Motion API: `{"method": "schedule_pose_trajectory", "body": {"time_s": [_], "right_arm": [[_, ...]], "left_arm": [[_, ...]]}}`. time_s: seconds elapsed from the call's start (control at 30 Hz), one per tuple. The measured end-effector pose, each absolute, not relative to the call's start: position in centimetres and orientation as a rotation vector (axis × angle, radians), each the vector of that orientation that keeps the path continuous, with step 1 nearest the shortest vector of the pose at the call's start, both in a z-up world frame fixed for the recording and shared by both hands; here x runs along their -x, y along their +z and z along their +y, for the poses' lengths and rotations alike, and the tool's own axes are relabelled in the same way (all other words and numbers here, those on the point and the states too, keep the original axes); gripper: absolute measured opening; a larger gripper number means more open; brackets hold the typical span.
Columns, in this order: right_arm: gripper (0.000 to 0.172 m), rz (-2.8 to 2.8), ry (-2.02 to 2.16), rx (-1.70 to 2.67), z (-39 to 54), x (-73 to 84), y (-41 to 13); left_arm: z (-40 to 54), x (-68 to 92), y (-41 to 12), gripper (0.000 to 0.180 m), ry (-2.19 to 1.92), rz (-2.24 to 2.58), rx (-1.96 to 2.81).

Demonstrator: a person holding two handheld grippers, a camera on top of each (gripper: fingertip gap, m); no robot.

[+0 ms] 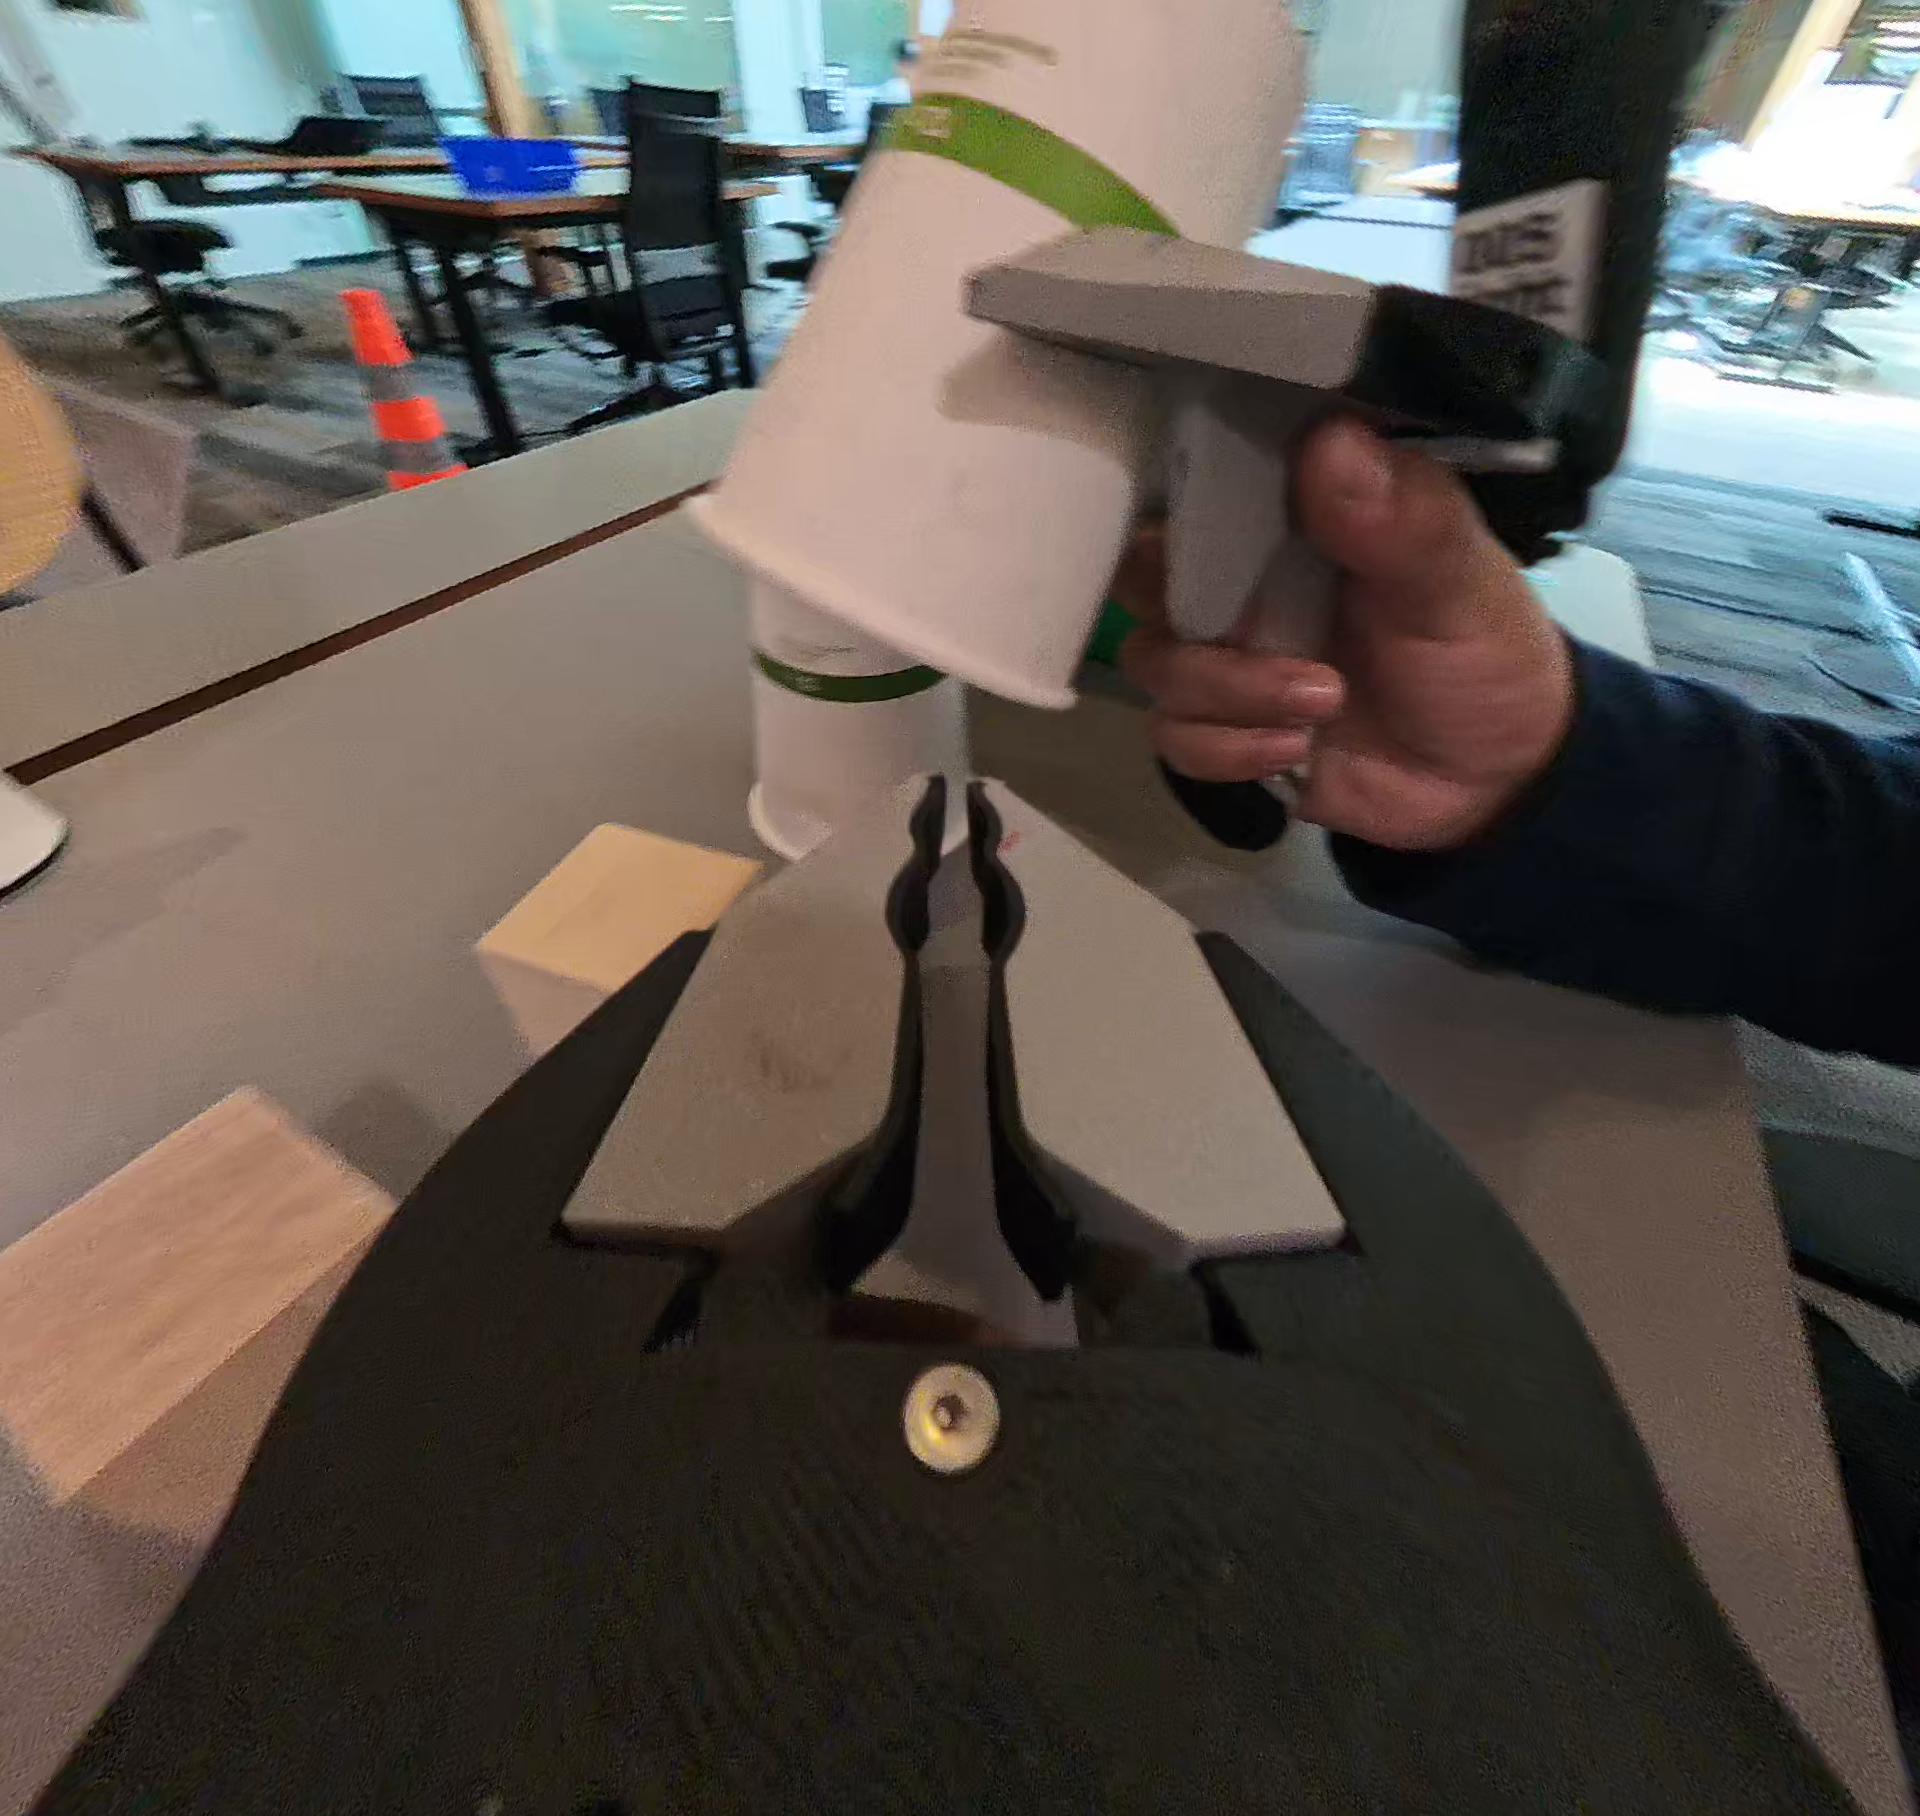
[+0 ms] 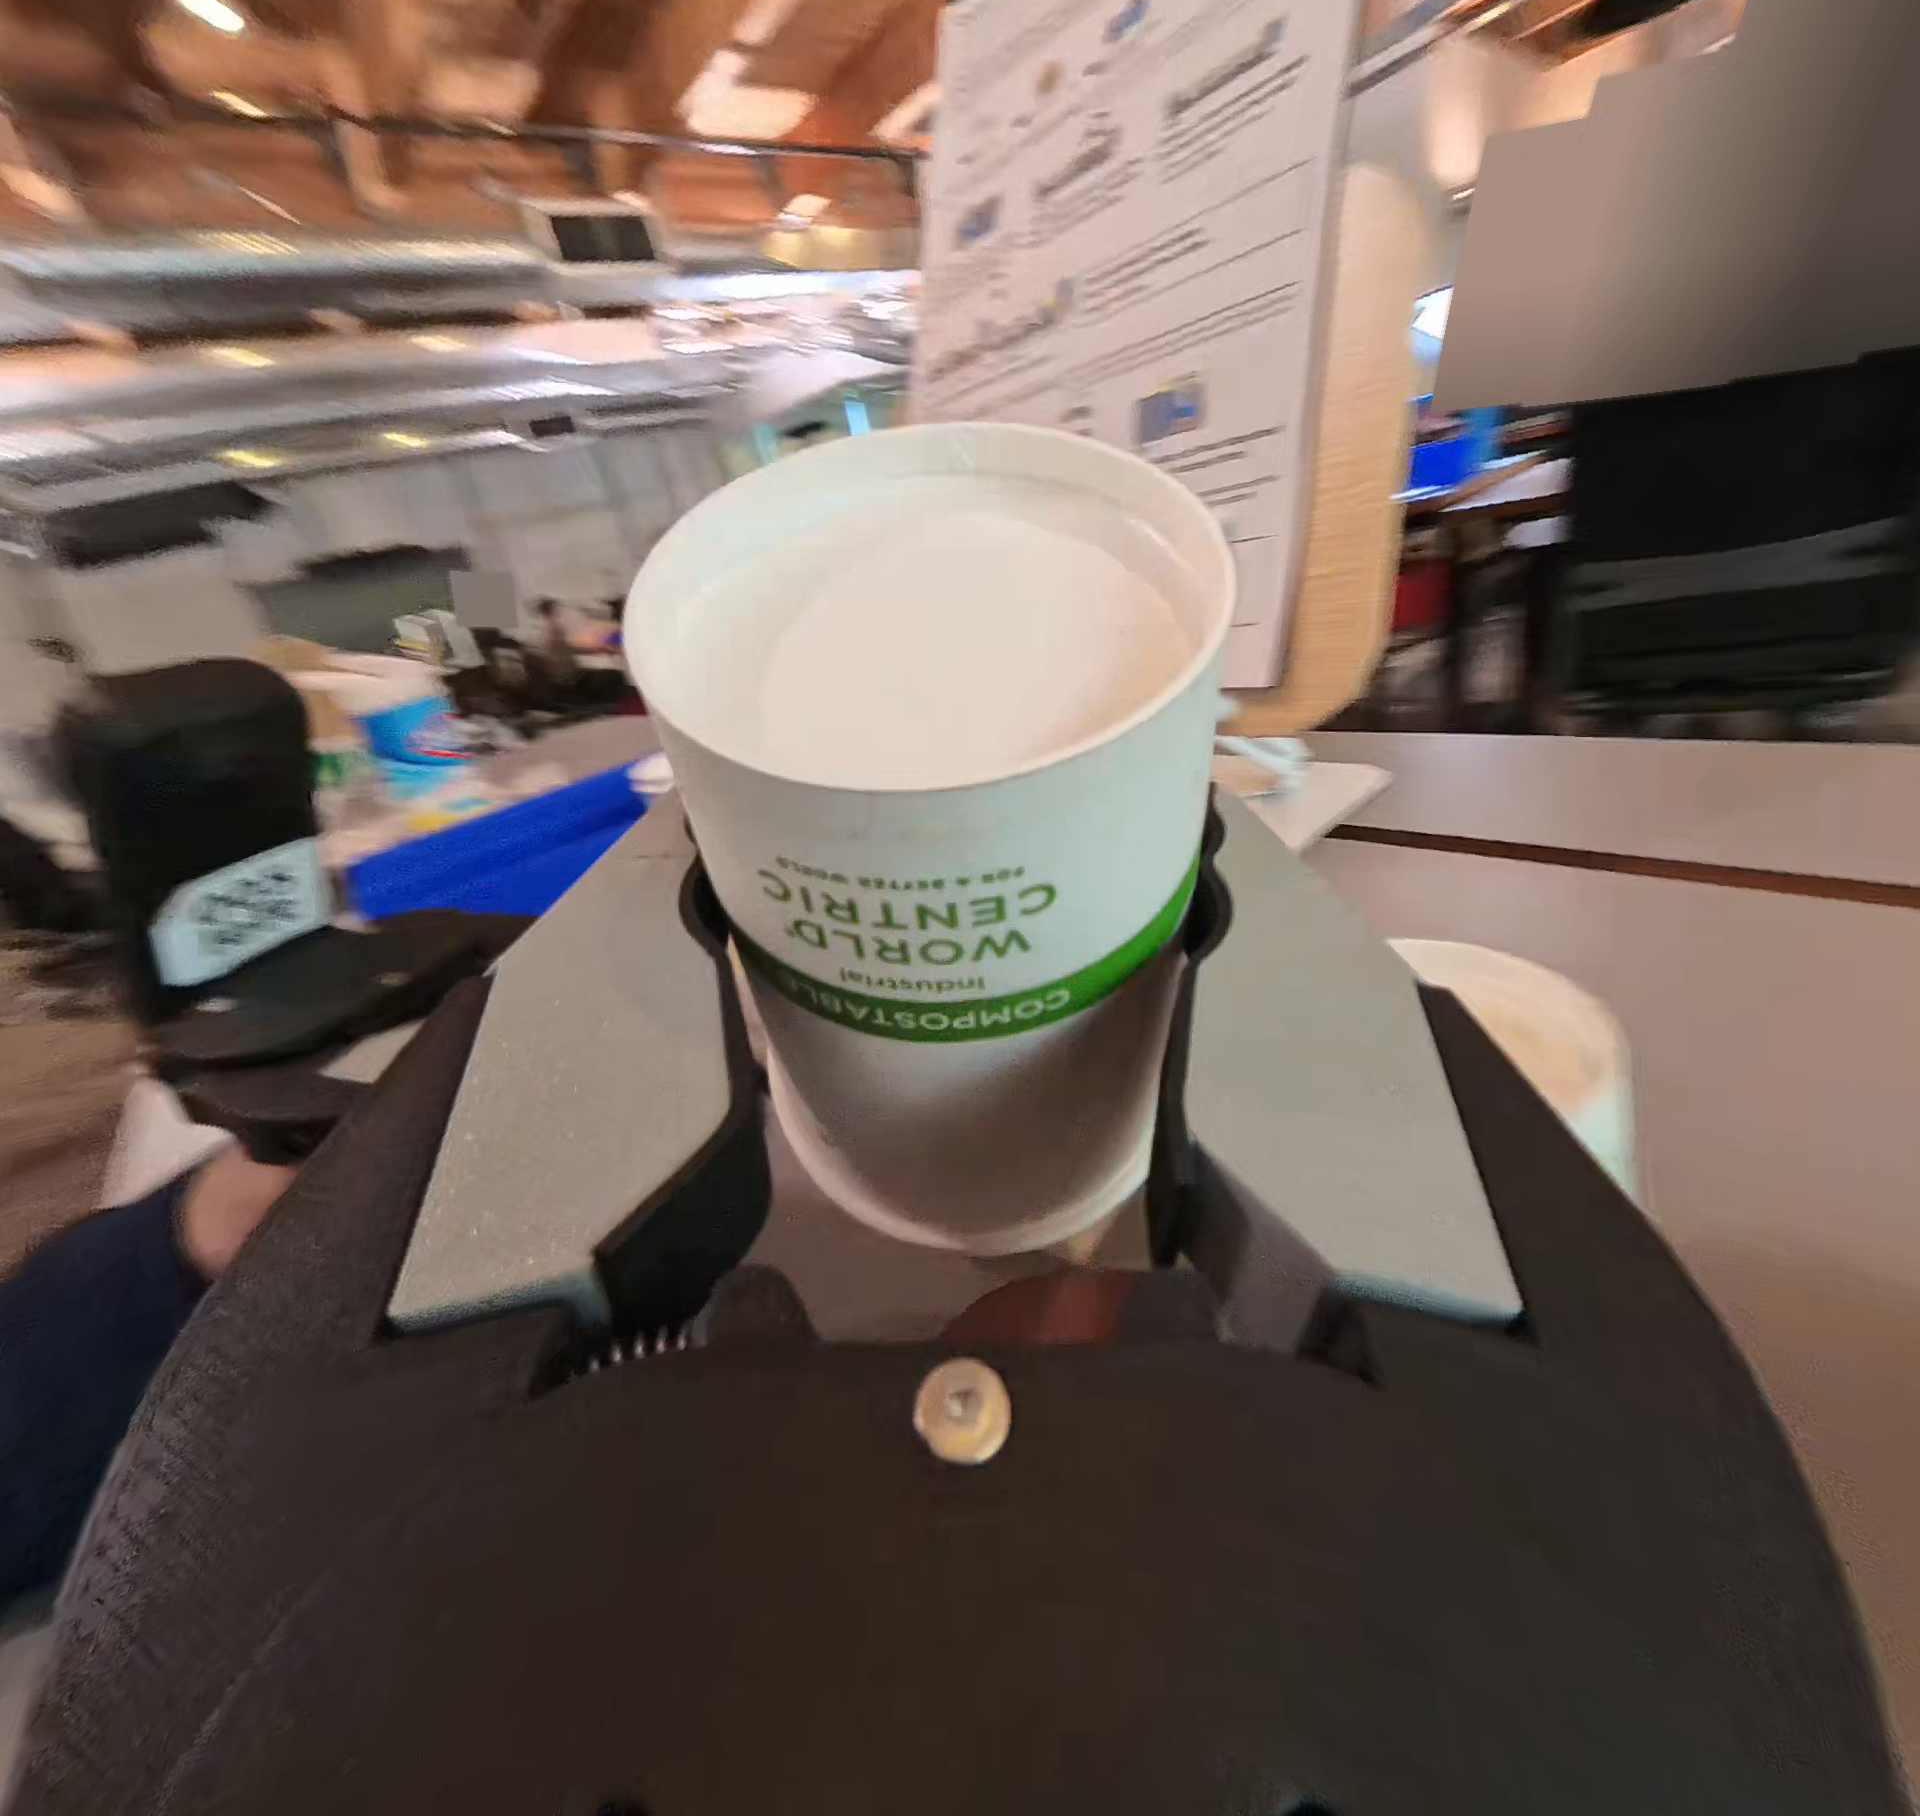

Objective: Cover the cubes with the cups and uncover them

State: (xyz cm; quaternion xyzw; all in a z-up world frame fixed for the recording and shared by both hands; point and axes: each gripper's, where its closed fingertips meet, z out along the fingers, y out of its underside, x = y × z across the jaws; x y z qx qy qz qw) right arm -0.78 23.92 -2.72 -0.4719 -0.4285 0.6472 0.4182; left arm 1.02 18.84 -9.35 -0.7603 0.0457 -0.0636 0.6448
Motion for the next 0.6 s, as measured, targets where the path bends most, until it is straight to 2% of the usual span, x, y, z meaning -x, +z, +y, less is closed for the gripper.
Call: {"method": "schedule_pose_trajectory", "body": {"time_s": [0.2,0.6], "right_arm": [[0.089,-1.088,1.464,1.234,24.7,2.0,-4.4],[0.09,-1.238,1.192,1.324,22.0,8.7,-9.2]], "left_arm": [[17.8,6.3,-9.5,0.003,0.019,-0.255,1.721],[17.2,7.8,-9.2,0.0,0.104,-0.304,1.695]]}}
